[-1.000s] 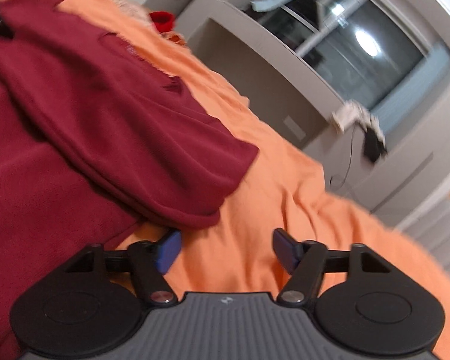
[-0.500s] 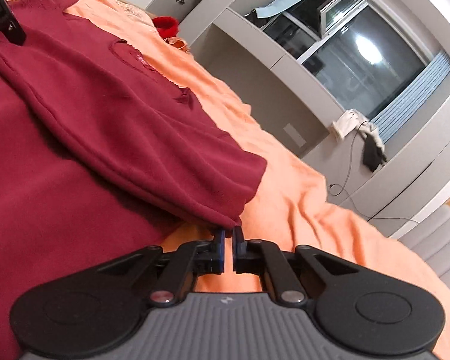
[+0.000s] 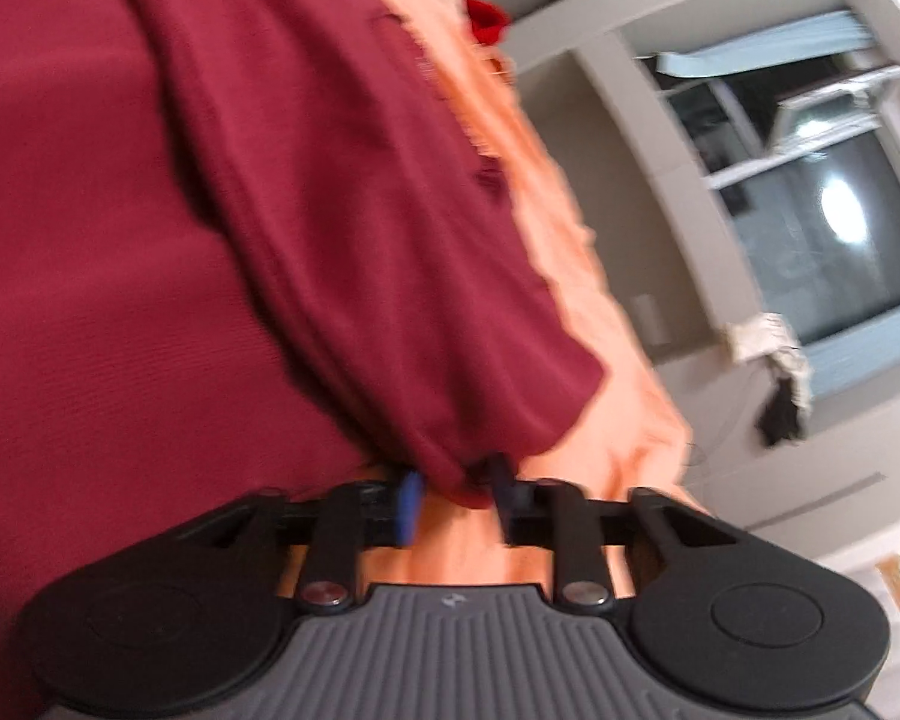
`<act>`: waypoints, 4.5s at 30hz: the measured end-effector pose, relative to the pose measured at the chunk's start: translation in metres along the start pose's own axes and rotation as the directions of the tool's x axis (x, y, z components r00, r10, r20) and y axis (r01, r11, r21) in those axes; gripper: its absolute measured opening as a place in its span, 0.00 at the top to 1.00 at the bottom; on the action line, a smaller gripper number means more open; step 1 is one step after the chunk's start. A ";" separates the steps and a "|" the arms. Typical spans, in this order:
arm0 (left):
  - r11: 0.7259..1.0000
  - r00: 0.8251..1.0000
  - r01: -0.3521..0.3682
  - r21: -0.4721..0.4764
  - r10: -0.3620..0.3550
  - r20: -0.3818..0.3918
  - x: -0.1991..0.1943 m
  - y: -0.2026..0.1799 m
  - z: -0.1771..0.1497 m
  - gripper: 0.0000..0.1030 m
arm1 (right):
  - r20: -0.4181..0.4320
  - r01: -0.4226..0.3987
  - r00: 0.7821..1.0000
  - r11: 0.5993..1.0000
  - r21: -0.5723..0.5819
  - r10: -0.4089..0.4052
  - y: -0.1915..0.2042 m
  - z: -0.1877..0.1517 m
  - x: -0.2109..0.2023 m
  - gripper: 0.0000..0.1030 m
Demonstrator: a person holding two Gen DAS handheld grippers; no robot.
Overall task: Fold small clothes
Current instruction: 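Carry the held sleeve with the right gripper across the sweater body, then lower the sleeve onto the sweater body and open the right gripper, then move the left tool to the cuff of the other sweater sleeve, then close the left gripper on the sleeve cuff and lift it, then fold the held sleeve with the left gripper across the sweater body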
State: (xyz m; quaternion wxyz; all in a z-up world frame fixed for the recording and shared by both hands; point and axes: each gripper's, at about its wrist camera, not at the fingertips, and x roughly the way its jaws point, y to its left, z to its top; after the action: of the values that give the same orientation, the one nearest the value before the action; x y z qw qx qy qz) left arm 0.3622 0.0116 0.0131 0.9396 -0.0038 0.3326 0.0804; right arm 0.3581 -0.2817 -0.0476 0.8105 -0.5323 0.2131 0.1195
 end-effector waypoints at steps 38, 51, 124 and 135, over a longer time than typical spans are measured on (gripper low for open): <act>0.997 0.998 0.052 0.057 -0.051 -0.029 -0.015 -0.003 -0.008 0.00 | 0.028 -0.053 0.997 0.407 0.912 0.068 -0.058 -0.065 0.022 0.14; 0.924 0.984 -0.123 -0.362 0.161 0.077 -0.045 0.161 0.003 0.00 | 0.186 -0.176 0.983 0.331 0.927 0.002 -0.065 -0.072 -0.021 0.00; 0.946 0.693 0.169 -0.277 0.085 0.716 -0.064 0.202 0.090 0.97 | 0.523 -0.561 0.828 0.259 0.786 0.203 0.001 -0.007 -0.060 0.00; 0.919 0.755 0.279 0.279 -0.390 0.527 -0.056 0.050 0.065 0.97 | 0.461 -0.413 0.865 0.243 0.878 -0.197 -0.035 -0.037 -0.107 0.00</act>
State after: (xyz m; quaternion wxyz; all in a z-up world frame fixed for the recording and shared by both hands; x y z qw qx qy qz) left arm 0.3527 0.0568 0.1012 0.9907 0.0472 0.0348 -0.1231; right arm 0.2704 -0.3262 0.0191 0.9760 0.1421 0.0683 0.1505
